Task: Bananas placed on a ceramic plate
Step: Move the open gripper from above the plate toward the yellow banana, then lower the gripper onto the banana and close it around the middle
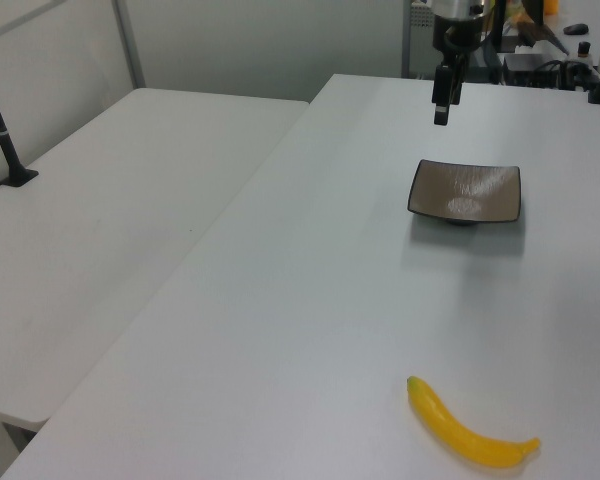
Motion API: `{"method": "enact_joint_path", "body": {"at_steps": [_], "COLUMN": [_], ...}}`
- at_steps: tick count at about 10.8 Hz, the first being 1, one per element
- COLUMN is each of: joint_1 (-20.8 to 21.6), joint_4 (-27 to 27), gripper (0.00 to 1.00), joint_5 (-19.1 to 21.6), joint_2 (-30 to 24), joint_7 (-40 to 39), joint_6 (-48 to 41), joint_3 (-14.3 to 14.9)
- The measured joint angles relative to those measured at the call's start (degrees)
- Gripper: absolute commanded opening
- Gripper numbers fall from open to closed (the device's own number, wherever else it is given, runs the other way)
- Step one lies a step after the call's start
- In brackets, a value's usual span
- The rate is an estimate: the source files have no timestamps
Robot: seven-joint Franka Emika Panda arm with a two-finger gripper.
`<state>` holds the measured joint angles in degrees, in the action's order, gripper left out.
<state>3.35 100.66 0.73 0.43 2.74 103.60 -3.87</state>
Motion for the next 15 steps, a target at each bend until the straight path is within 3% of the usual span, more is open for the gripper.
{"method": "enact_joint_path", "body": {"at_steps": [5, 8, 13, 15], "joint_1": [0.01, 0.02, 0.20, 2.24], "joint_4": [0.18, 0.26, 1.47, 2.12], "gripper": [1.00, 1.00, 1.00, 1.00], "joint_5": [0.31, 2.65, 2.86, 3.15], "joint_2": [1.20, 1.52, 1.59, 2.13], "joint_7": [0.13, 3.11, 17.17, 23.05], "joint_6": [0.20, 0.26, 0.26, 0.29], "joint_3": [-0.37, -1.00, -9.70, -13.05]}}
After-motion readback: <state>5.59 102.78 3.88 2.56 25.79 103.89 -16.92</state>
